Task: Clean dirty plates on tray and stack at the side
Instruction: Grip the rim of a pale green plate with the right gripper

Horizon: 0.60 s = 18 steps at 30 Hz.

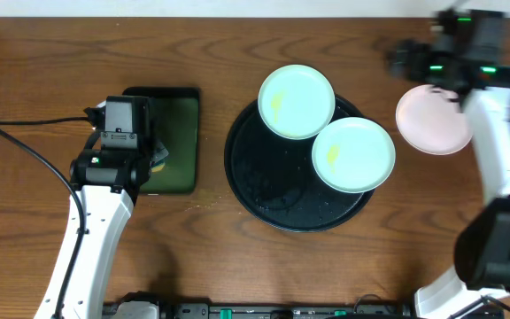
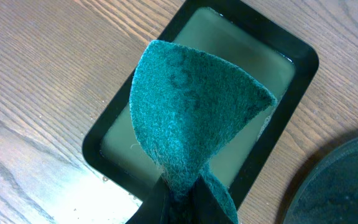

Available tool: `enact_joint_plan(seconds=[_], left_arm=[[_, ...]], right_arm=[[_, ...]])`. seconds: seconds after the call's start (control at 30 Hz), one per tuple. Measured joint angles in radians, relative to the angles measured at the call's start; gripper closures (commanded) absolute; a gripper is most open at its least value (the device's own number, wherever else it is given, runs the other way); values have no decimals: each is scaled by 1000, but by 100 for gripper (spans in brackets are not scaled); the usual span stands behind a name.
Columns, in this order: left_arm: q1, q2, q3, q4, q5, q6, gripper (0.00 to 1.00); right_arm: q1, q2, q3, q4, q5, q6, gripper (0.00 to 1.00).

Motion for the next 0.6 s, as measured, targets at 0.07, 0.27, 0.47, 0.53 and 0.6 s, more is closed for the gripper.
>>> enact_joint_plan(seconds=[0.07,0.27,0.47,0.53,0.6], left_arm=[[0,0,0,0,0,0,92],[0,0,0,0,0,0,92],[0,0,0,0,10,0,92],[0,0,0,0,12,0,92],[0,0,0,0,15,0,92]], right_arm=[[83,40,0,11,31,5,2],[234,172,-2,55,145,18,18],[275,243,-3,109,203,23,23],[280,259,-3,117,226,23,24],[284,277,-3,125,249,23,25]])
